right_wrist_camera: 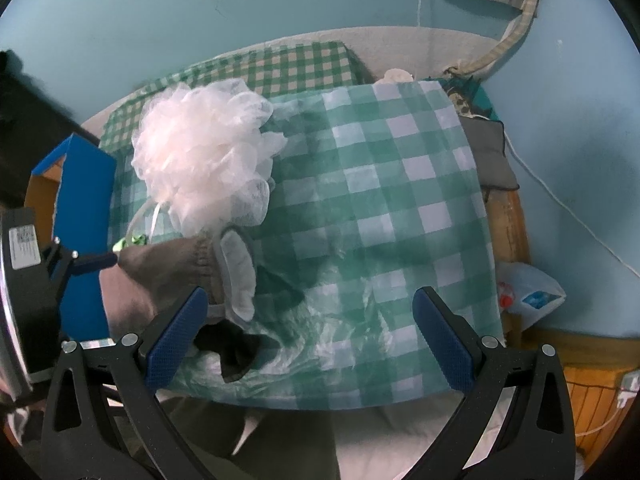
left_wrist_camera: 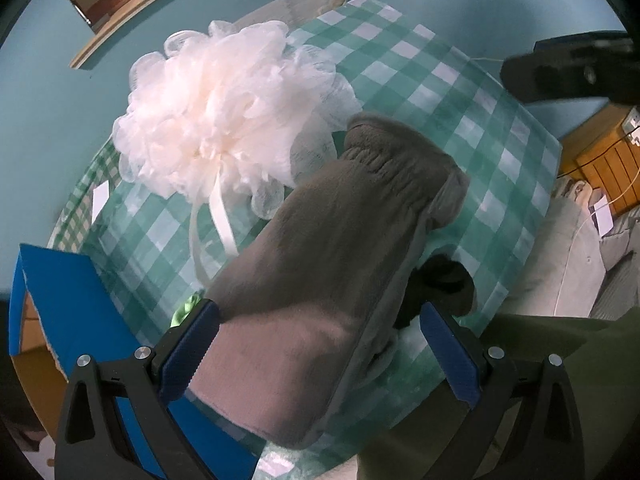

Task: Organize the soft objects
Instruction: 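Reach the left tool to the grey fleece sock and close on it, then lift the grey sock with the left tool while the right tool approaches the white bath puff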

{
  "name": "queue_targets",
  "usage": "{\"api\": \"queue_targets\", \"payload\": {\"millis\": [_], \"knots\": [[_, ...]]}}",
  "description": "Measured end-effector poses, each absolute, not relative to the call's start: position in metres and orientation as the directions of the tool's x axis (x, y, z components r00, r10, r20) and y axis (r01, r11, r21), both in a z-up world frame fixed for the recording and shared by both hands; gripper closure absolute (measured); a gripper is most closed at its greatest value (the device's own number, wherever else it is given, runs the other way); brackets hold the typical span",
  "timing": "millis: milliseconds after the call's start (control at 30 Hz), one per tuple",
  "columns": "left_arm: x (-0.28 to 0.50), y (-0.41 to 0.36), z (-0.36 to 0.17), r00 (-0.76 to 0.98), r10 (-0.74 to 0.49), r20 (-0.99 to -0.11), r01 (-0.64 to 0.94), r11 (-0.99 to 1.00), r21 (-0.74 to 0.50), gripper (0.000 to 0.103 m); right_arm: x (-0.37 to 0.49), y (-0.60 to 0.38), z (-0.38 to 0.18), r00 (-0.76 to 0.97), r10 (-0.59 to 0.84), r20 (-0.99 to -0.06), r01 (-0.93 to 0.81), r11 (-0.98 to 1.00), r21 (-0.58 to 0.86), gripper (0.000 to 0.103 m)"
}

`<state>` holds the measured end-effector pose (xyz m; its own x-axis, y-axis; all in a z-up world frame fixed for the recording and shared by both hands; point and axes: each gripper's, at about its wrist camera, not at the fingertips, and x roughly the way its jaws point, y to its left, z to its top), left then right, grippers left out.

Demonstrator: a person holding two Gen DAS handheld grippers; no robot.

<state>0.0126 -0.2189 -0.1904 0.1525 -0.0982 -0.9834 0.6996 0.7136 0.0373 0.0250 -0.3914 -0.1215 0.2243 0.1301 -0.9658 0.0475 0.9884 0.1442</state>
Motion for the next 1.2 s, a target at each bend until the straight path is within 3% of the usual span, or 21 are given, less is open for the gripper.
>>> {"api": "queue_targets", "payload": {"millis": [600, 1067, 1200], "knots": [[0.029, -0.229, -0.218, 0.107, -0.101, -0.989, 0.703, 0.711, 0.003, 0.005, 0.025, -0.394, -0.141, 0.179, 0.125, -0.976, 0.050, 0.989, 0.136, 0.001], [0.028, -0.201, -0.192, 0.140, -0.196, -0.971, 0.617, 0.784, -0.069, 0.072, 0.033, -0.389, -0.142, 0.181, 0.150, -0.972, 0.011, 0.988, 0.155, 0.001], [0.026, -0.196, -0.181, 0.147, -0.215, -0.965, 0.591, 0.801, -0.088, 0.080, 0.036, -0.386, -0.138, 0.190, 0.162, -0.968, -0.003, 0.986, 0.164, 0.001]]}}
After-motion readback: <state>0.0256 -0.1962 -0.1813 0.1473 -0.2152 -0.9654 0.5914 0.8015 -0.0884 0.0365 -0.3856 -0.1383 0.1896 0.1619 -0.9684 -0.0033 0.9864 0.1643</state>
